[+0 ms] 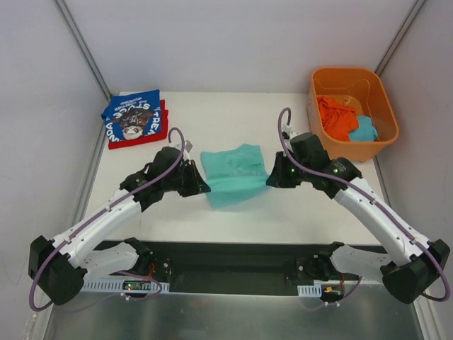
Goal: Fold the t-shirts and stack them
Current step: Fold the long partially folded tshirt into a neat square
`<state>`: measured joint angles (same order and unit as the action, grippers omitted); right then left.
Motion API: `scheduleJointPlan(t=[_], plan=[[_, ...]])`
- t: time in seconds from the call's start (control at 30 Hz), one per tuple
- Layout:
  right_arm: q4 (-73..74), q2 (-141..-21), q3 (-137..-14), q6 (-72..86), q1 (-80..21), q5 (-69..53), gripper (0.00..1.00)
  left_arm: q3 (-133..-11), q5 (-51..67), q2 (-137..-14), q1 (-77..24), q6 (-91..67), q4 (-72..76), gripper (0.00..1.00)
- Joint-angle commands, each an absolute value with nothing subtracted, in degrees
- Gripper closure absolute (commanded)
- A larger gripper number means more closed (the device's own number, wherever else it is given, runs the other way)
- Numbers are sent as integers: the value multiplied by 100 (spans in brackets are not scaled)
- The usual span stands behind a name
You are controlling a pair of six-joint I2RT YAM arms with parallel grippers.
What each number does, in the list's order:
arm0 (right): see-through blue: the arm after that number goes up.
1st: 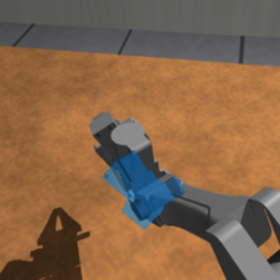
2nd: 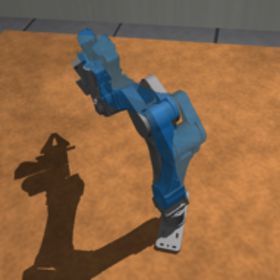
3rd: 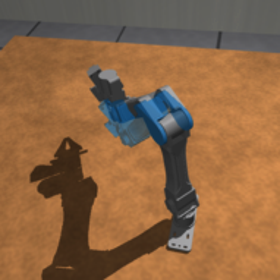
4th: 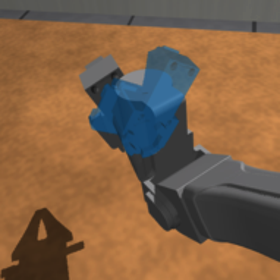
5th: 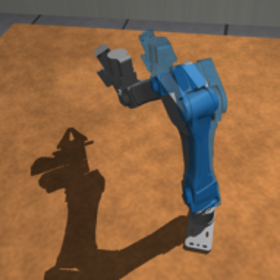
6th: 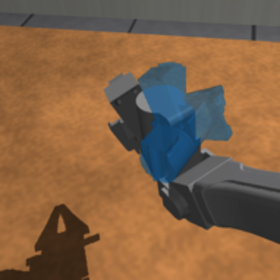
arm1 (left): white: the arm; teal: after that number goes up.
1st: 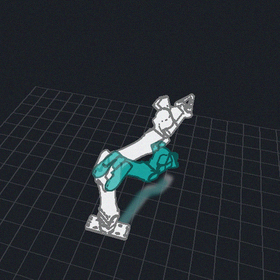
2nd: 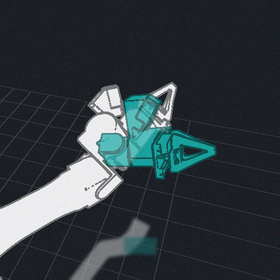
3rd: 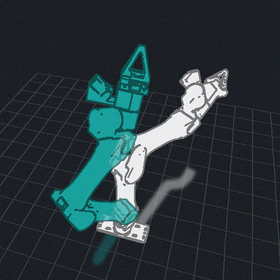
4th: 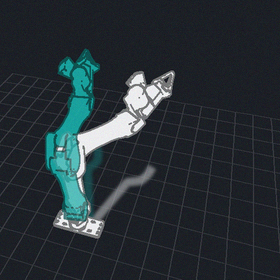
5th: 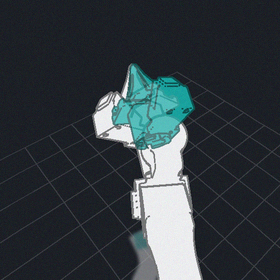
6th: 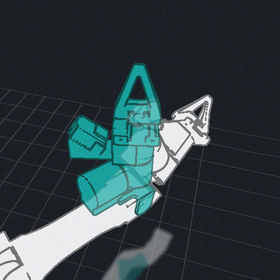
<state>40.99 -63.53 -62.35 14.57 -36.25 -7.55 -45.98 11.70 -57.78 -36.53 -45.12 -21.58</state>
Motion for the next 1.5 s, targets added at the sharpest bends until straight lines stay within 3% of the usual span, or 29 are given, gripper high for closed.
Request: scheduleJointPlan(t=[0.0,0.3,0.8,0.87,0.93,0.97,1.0,1.07,1.17,1.27,1.47], plan=[[4236,-7151,-7126,871,-3270,-632,93,-5246,975,-6335,-3112,-4132,-2347,100],[4026,-8997,-8665,598,-2505,-1248,94,-6468,738,-7908,-2515,-3797,-2338,100],[3376,-11423,-10203,1054,-1802,-1600,91,-8629,1854,-10835,-1626,-3560,-2294,99],[3261,-11862,-10511,1168,-1714,-1556,89,-9069,1942,-11291,-1547,-3551,-2277,94],[3121,-12145,-10896,1239,-1626,-1529,84,-9559,1908,-11583,-1503,-3525,-2268,76],[3042,-12451,-11038,1318,-1600,-1529,78,-9710,1899,-11845,-1459,-3524,-2268,71],[2989,-12602,-11265,1301,-1565,-1729,67,-9860,1994,-11969,-1415,-3533,-2276,59],[3241,-13032,-12114,1118,-1556,-1968,56,-10203,2328,-12181,-1345,-3551,-2268,38],[3454,-12922,-12236,1011,-1556,-2398,3,-10275,2461,-11998,-1336,-3481,-2259,15],[3182,-12238,-11639,984,-1573,-2619,4,-9985,2505,-11560,-1371,-3349,-2259,1],[2278,-10577,-9354,1108,-1661,-2725,4,-8580,1969,-10593,-1512,-3147,-2276,1]])
